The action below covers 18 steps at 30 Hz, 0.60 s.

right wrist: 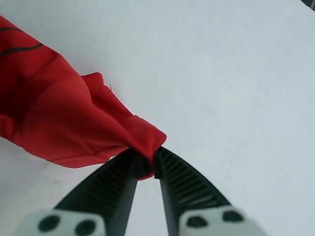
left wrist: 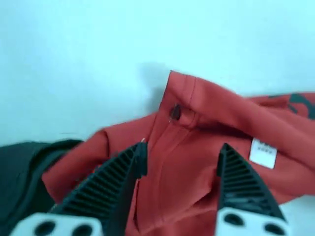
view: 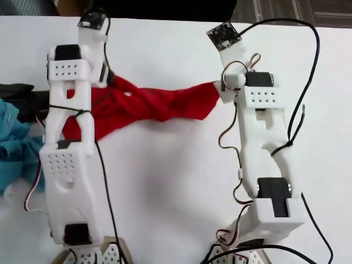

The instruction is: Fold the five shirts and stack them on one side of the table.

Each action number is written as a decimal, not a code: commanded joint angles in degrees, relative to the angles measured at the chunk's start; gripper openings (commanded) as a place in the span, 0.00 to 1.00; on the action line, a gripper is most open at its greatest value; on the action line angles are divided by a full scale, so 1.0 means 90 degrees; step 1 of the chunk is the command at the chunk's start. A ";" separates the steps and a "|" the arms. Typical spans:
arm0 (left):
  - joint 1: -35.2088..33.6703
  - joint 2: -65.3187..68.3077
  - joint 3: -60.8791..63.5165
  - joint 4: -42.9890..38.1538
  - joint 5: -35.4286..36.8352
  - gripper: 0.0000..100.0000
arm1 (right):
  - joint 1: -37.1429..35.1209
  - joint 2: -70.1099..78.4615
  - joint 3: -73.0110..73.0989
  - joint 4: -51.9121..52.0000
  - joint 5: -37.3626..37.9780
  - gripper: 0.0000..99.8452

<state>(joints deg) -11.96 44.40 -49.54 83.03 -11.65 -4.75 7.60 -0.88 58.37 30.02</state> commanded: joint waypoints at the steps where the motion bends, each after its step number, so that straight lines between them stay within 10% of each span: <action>1: -0.0049 0.0166 0.0161 0.0430 -0.0313 0.24 | 0.0220 -0.0073 -0.0205 -0.0073 0.0029 0.02; 18: -0.0713 -0.0274 0.1734 0.2120 -0.2432 0.24 | 0.1001 -0.2427 0.1114 0.1812 0.0947 0.02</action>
<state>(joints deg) -16.09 48.88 -40.22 100.70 -30.29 2.64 -3.47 4.84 73.67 37.32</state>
